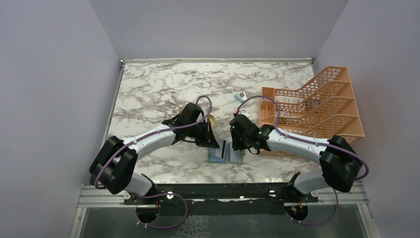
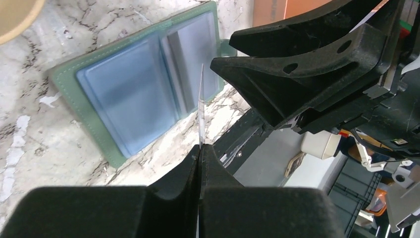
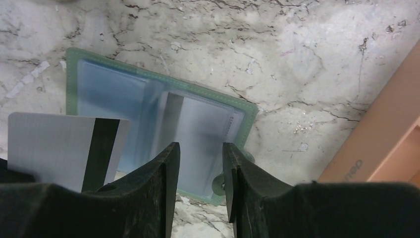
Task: Put the credit cards into the card holder
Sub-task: Insert the credit card into the card holder.
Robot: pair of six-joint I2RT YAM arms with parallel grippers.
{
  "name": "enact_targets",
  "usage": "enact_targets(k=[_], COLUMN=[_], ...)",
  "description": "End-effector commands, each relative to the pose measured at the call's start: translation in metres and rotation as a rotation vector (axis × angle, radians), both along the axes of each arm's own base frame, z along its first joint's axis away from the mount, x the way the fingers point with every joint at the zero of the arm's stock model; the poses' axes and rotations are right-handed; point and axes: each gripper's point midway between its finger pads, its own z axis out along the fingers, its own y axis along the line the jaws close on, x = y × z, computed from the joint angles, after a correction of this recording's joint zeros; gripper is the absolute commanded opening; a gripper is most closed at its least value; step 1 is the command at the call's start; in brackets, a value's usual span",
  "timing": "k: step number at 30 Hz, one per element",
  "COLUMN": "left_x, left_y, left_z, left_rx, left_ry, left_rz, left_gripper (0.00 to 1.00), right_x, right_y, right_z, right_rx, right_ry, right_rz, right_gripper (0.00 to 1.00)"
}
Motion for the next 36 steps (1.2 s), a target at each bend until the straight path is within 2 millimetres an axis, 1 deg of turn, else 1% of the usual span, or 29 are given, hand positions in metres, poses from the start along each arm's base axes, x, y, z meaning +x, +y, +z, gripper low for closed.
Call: enact_targets(k=[1, 6, 7, 9, 14, 17, 23, 28, 34, 36], left_x=[0.001, -0.003, -0.008, -0.010, -0.011, -0.012, -0.006, -0.007, -0.002, -0.002], left_y=[-0.008, -0.015, -0.020, -0.020, -0.017, -0.016, -0.017, -0.016, -0.020, -0.020], left_z=[-0.008, -0.020, -0.030, -0.038, -0.046, -0.046, -0.030, -0.036, -0.033, -0.036], left_rx=[-0.008, 0.011, 0.041, 0.060, 0.087, 0.089, 0.078, 0.092, 0.088, 0.094], left_ry=[0.003, 0.008, 0.017, 0.027, 0.022, 0.025, 0.001, 0.014, 0.004, 0.005], left_rz=[0.011, 0.002, -0.010, -0.005, 0.004, 0.010, 0.042, 0.043, 0.034, 0.035], left_gripper=[0.00, 0.00, 0.00, 0.00, 0.00, 0.00, 0.00, 0.00, 0.00, 0.00], right_x=[0.003, 0.004, 0.001, -0.001, -0.006, -0.008, -0.011, -0.012, -0.015, -0.015], right_y=[-0.018, -0.025, -0.027, -0.028, -0.030, -0.031, -0.034, -0.034, -0.034, -0.034], right_z=[-0.006, -0.007, -0.012, -0.017, -0.025, -0.028, -0.031, -0.033, -0.034, -0.034], right_rx=[-0.071, -0.094, -0.094, -0.091, -0.088, -0.090, -0.089, -0.088, -0.082, -0.077], right_ry=[-0.020, -0.022, -0.011, -0.001, 0.019, 0.024, 0.033, 0.037, 0.045, 0.046], right_rz=[-0.039, -0.055, -0.056, -0.054, -0.049, -0.051, -0.054, -0.055, -0.053, -0.054], right_gripper=[0.38, 0.39, 0.37, 0.35, 0.29, 0.26, 0.21, 0.20, 0.20, 0.20])
